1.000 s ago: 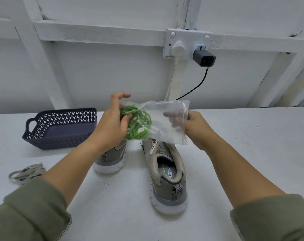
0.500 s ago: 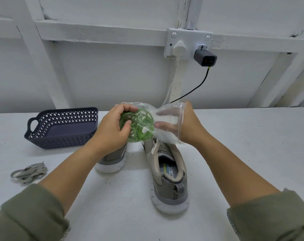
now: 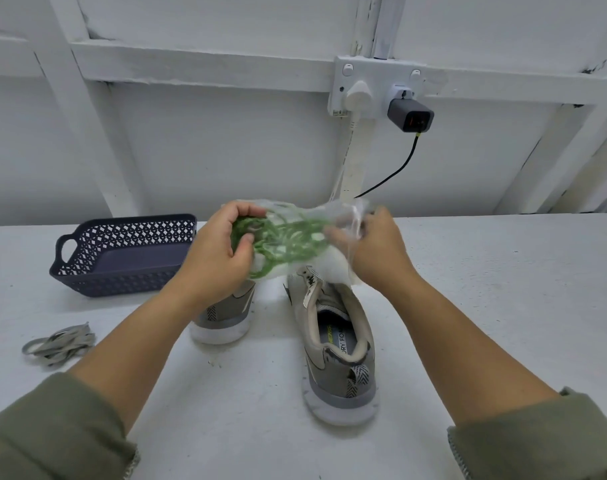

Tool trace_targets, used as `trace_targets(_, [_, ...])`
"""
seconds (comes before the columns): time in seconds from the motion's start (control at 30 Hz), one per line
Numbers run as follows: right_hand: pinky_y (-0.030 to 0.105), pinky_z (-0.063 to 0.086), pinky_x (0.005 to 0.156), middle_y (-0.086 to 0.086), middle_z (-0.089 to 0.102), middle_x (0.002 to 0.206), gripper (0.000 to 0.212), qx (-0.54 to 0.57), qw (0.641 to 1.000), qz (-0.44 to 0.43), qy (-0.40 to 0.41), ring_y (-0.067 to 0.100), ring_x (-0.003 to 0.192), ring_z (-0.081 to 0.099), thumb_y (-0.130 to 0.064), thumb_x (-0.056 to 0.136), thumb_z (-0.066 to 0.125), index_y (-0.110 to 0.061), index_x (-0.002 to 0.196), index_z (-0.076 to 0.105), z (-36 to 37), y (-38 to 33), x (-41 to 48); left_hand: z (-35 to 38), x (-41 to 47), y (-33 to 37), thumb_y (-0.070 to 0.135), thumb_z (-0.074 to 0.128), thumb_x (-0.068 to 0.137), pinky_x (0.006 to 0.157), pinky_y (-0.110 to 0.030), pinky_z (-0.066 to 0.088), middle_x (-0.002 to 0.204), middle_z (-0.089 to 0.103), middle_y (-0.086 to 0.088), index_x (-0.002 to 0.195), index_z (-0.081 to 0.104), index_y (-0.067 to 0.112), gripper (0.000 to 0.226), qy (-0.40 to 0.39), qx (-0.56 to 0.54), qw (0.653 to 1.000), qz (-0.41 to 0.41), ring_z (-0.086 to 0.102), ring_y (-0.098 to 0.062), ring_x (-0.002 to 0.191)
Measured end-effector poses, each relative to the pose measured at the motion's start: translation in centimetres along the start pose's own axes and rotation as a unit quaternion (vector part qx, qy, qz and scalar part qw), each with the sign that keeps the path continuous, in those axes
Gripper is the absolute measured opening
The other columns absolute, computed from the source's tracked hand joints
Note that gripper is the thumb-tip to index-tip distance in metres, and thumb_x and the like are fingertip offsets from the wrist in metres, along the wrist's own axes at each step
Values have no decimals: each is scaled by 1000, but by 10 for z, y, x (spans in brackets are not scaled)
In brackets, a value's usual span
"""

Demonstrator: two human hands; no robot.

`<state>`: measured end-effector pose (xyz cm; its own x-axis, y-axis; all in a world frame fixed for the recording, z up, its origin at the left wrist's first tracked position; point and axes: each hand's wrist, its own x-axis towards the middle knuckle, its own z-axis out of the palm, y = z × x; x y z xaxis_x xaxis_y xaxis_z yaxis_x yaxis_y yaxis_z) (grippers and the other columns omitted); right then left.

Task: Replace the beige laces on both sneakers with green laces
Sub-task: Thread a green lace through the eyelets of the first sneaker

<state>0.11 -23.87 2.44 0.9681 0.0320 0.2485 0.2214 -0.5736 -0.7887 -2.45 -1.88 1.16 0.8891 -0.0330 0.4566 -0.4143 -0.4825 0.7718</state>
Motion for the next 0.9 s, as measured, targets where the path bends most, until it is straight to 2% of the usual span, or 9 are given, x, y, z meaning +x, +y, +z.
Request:
trace_targets(0.1, [5,36,65,-2,46,109,8,-3,998,-4,56,4,92,57,-37,88,66,-32,82,62,-3,9,-1,-13,3,-9,-3,49,92,89,-18,47,112,59,10,113,55,24,35,32,13,999,-34,57,3,103])
trace_targets(0.17, [2,39,61,2,57,109,9,-11,997,-12,82,1,85,63,-34,92,61,-27,87,65,3,11,1,-16,3,-12,-2,49,92,92,-29,49,111,59,12,113,55,25,35,35,23,998,-45,58,-5,105])
trace_targets(0.23, [3,41,62,0,63,97,16,-9,993,-24,117,1,79,64,-30,96,55,-18,91,64,8,8,2,-15,2,-13,-2,49,91,90,-30,50,112,60,10,113,55,25,35,41,37,997,-46,59,-9,105])
trace_targets(0.27, [7,45,65,-2,63,91,15,4,990,-23,142,5,78,64,-28,97,52,-17,92,61,9,5,1,-14,2,-13,-1,49,91,87,-26,49,113,60,9,113,55,25,35,46,45,997,-47,59,-10,104])
trace_targets(0.37, [40,55,72,0,64,87,12,48,977,9,208,20,78,66,-26,101,43,-19,95,51,9,0,3,-17,2,-15,-1,49,91,81,-22,46,114,60,6,114,55,24,35,61,61,994,-60,59,-12,101])
trace_targets(0.5, [50,55,66,3,60,86,9,52,964,21,259,27,75,64,-23,101,39,-23,94,43,5,4,7,-25,1,-20,-5,47,91,91,-28,47,117,60,4,114,55,23,37,63,67,994,-64,58,-12,106])
trace_targets(0.67, [44,50,68,8,59,93,8,18,965,31,261,31,81,60,-18,101,38,-20,94,43,5,7,5,-36,3,-25,-11,40,89,88,-16,40,117,57,1,107,52,22,39,137,76,982,-104,54,-10,103])
trace_targets(0.77, [29,32,63,8,54,95,10,-22,968,37,246,24,81,50,-13,101,38,-13,94,45,5,9,2,-45,5,-28,-13,38,86,87,-22,41,114,56,1,105,51,21,41,185,67,971,-138,54,-16,103])
trace_targets(0.9, [29,25,53,7,42,96,15,-154,967,62,193,15,67,39,2,96,35,-8,99,46,1,12,-2,-57,7,-33,-12,38,85,66,-8,38,109,54,1,106,51,20,41,236,59,953,-182,52,-15,95])
